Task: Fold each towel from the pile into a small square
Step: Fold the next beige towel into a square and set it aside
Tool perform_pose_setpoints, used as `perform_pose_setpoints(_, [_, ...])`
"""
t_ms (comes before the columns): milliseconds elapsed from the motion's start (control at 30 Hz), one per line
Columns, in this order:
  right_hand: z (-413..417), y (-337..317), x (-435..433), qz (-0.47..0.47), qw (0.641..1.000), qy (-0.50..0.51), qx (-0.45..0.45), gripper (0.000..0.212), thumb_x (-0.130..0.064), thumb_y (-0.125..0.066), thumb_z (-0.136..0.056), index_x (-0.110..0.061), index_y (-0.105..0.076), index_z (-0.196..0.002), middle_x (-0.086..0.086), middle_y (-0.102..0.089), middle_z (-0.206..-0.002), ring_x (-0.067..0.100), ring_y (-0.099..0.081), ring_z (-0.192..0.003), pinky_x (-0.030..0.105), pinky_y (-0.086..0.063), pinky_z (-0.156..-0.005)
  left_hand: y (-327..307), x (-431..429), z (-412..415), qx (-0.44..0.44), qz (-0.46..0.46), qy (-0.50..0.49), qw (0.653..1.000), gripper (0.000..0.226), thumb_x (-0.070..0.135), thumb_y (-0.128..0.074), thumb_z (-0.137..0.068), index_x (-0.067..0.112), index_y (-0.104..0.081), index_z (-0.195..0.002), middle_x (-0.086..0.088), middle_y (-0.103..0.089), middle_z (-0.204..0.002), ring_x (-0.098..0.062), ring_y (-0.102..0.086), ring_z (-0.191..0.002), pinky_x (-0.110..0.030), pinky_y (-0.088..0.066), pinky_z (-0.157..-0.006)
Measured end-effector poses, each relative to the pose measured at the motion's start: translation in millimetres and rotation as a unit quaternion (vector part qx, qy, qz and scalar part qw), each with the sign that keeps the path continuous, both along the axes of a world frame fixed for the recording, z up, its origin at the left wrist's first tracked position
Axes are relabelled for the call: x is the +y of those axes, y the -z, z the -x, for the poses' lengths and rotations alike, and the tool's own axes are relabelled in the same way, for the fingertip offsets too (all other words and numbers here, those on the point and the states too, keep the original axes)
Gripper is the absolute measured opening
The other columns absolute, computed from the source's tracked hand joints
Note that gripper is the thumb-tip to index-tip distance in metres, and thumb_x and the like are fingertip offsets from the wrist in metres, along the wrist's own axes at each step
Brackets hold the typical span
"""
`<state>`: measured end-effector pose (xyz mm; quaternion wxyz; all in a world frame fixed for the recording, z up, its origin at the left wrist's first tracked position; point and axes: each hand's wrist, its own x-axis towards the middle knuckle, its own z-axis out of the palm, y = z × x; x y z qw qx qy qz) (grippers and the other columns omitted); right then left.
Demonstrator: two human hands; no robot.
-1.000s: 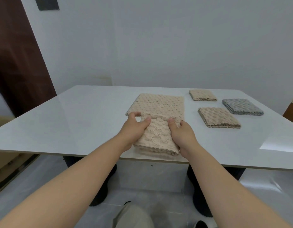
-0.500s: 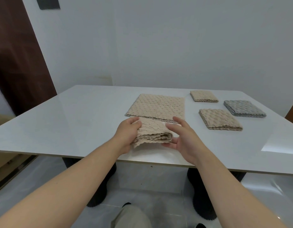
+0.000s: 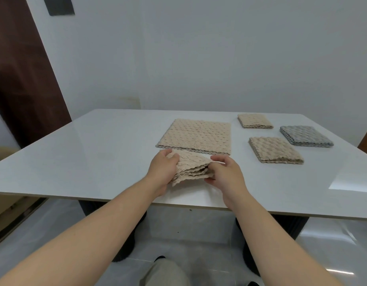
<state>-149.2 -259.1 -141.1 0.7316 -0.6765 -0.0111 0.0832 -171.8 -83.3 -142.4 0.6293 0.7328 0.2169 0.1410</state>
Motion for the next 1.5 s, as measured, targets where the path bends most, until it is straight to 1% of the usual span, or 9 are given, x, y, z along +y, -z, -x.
perform_pose_setpoints(567, [10.9,-2.8,10.6,0.024,0.999,0.033,0.013,0.043,0.011,-0.043,-0.081,-0.014,-0.071,-0.101,0.009,-0.067,-0.105,0.024,-0.070,-0.083,0.042,-0.064,-0.074,1.9,8.2,21.4,-0.041,-0.034,-0.013,0.998,0.052,0.017,-0.059,-0.101,0.029,-0.045,-0.149,0.006,-0.063,-0.114,-0.019,-0.056,-0.061,-0.024,-0.043,-0.039])
perform_pose_setpoints(733, [4.4,-20.7,7.8,0.003,0.989,-0.037,0.140,0.022,-0.026,-0.044,-0.099,-0.019,-0.055,-0.117,0.013,-0.067,-0.111,0.032,-0.068,-0.078,0.055,-0.061,-0.080,-15.8,20.6,36.9,-0.100,-0.043,0.066,0.992,0.048,0.014,-0.058,-0.101,0.038,-0.051,-0.143,0.012,-0.064,-0.125,-0.011,-0.067,-0.068,-0.029,-0.050,-0.045])
perform_pose_setpoints(867, [-1.4,-21.8,26.6,0.096,0.993,-0.044,0.053,0.032,-0.049,-0.040,-0.102,-0.034,-0.049,-0.129,0.016,-0.070,-0.110,0.027,-0.071,-0.091,0.055,-0.056,-0.093,-18.5,22.8,45.4,-0.119,-0.094,0.130,0.980,0.047,0.019,-0.060,-0.101,0.043,-0.052,-0.142,0.018,-0.054,-0.143,-0.001,-0.063,-0.116,-0.034,-0.054,-0.100])
perform_pose_setpoints(1000, [-1.2,-18.5,44.6,0.180,0.973,-0.035,-0.143,0.032,-0.039,-0.035,-0.107,-0.047,-0.038,-0.139,-0.001,-0.065,-0.085,0.016,-0.059,-0.060,0.031,-0.048,-0.054,-17.6,26.2,45.0,-0.126,-0.119,0.086,0.981,0.042,0.026,-0.057,-0.103,0.041,-0.052,-0.142,0.016,-0.067,-0.124,0.001,-0.067,-0.084,-0.016,-0.052,-0.074])
perform_pose_setpoints(1100, [-5.1,-14.9,59.1,0.223,0.950,-0.064,-0.211,0.029,-0.038,-0.036,-0.108,-0.044,-0.054,-0.130,-0.011,-0.064,-0.081,0.010,-0.055,-0.058,0.028,-0.046,-0.060,-13.9,37.6,41.8,-0.120,-0.102,0.065,0.985,0.043,0.023,-0.058,-0.102,0.042,-0.053,-0.139,0.007,-0.075,-0.085,-0.017,-0.041,-0.042,-0.026,-0.044,-0.044])
perform_pose_setpoints(1300, [-20.0,-4.2,82.5,0.125,0.980,-0.067,-0.136,0.033,-0.029,-0.045,-0.107,-0.032,-0.056,-0.138,-0.014,-0.053,-0.077,-0.004,-0.042,-0.051,0.017,-0.039,-0.049,-7.9,69.2,30.6,-0.112,-0.048,0.085,0.989,0.045,0.018,-0.064,-0.099,0.043,-0.058,-0.136,0.021,-0.060,-0.132,-0.042,-0.066,-0.096,-0.053,-0.053,-0.093])
perform_pose_setpoints(1333, [-24.2,-2.7,88.3,0.125,0.980,-0.065,-0.141,0.036,-0.030,-0.046,-0.107,-0.031,-0.054,-0.142,-0.013,-0.054,-0.086,-0.006,-0.041,-0.059,0.018,-0.040,-0.056,-6.6,75.7,26.8,-0.106,-0.029,0.087,0.990,0.046,0.016,-0.065,-0.098,0.042,-0.060,-0.136,0.019,-0.058,-0.138,-0.021,-0.028,-0.112,-0.058,-0.048,-0.100])
perform_pose_setpoints(1400, [-35.5,0.3,103.6,0.134,0.977,-0.054,-0.155,0.041,-0.031,-0.047,-0.105,-0.033,-0.051,-0.145,-0.007,-0.059,-0.101,-0.004,-0.041,-0.070,0.026,-0.044,-0.072,-5.2,88.7,15.3,-0.114,0.031,0.094,0.989,0.049,0.008,-0.063,-0.097,0.038,-0.061,-0.136,0.011,-0.060,-0.140,-0.025,-0.071,-0.108,-0.051,-0.053,-0.101])
perform_pose_setpoints(1500, [-54.9,1.4,129.0,0.149,0.976,-0.039,-0.157,0.043,-0.032,-0.047,-0.102,-0.032,-0.052,-0.145,-0.006,-0.063,-0.111,0.011,-0.047,-0.084,0.035,-0.044,-0.082,-3.2,111.6,-4.9,-0.103,0.045,0.089,0.990,0.051,0.005,-0.063,-0.096,0.036,-0.061,-0.136,0.009,-0.063,-0.136,-0.008,-0.070,-0.108,-0.035,-0.057,-0.096])
